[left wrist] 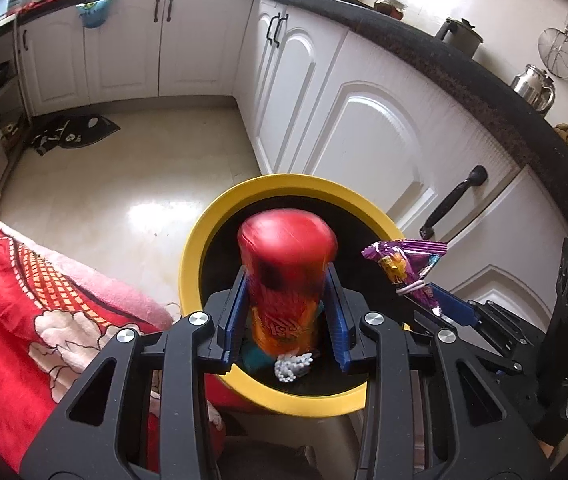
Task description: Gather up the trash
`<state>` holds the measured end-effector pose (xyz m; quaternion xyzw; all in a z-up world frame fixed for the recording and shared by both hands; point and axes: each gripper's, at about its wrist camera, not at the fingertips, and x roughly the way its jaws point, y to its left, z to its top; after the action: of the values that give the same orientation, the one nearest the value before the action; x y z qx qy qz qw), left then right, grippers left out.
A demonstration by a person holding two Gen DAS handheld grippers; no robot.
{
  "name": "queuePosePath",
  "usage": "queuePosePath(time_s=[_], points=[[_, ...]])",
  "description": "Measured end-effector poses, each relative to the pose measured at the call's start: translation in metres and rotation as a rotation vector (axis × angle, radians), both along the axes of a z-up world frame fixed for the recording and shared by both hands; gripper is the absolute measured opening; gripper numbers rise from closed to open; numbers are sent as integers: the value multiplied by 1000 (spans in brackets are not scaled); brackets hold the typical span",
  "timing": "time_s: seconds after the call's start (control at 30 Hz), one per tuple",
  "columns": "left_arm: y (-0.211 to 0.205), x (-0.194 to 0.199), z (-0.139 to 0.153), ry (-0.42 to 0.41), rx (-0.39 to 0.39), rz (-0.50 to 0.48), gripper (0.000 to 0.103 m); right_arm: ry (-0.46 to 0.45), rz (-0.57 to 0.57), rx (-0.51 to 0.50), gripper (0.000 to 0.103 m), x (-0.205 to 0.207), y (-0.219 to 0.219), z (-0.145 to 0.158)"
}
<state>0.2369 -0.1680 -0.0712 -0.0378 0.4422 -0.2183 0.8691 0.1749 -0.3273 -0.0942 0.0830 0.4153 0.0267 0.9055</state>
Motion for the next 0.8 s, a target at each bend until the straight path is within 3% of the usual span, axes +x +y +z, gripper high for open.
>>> queuePosePath(time_s=[0.33,0.43,0.6,0.8], points=[[12,-1,5,1,0,33,48,-1,0,-8,48,-3,-2,1],[19,-3,11,0,7,51,58,-16,-2,-15,52,-10,-1,8],[38,-12,24,-23,33,102,83,-56,-7,-33,62,-22,1,26],[60,-26,39,-56,54,148,92,-109,-7,-60,75,-38,8,49]])
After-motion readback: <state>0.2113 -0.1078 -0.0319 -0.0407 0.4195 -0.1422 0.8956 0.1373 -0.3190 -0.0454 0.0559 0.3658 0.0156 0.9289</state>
